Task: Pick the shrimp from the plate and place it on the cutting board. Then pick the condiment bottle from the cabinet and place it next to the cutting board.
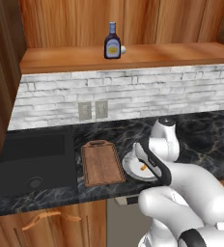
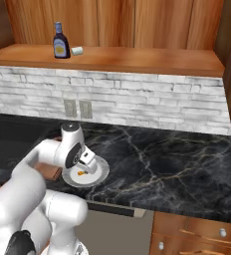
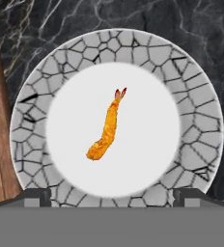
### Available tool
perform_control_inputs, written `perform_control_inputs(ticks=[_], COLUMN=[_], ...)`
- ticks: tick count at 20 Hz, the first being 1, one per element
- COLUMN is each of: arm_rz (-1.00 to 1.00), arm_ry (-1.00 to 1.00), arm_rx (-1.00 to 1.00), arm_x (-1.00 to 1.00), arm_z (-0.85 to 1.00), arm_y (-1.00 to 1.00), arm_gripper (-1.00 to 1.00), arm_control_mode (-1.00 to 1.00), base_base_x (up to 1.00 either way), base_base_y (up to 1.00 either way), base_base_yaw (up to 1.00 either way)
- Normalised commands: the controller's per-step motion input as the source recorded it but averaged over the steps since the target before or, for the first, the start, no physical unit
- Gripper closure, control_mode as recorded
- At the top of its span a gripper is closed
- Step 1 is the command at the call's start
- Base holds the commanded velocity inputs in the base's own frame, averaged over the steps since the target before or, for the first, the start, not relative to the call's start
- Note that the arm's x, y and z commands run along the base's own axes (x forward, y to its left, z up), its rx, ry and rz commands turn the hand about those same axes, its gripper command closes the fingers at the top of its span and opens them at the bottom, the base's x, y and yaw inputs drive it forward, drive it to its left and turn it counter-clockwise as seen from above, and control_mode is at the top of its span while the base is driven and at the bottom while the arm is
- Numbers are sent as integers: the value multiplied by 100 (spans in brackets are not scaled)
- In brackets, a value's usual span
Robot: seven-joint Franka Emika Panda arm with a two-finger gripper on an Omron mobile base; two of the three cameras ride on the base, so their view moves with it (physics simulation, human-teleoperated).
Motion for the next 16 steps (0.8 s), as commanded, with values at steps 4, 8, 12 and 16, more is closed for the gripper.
perform_control_inputs(ticks=[4,8,12,16], arm_rz=[-4,-3,-1,-1], arm_ry=[0,0,0,0], arm_rx=[0,0,0,1], arm_x=[10,7,6,4], arm_z=[-40,-40,-35,-32], arm_y=[0,0,0,0], arm_gripper=[-100,-100,-100,-100], arm_control_mode=[-100,-100,-100,-100], base_base_x=[0,0,0,0], base_base_y=[0,0,0,0], base_base_yaw=[0,0,0,0])
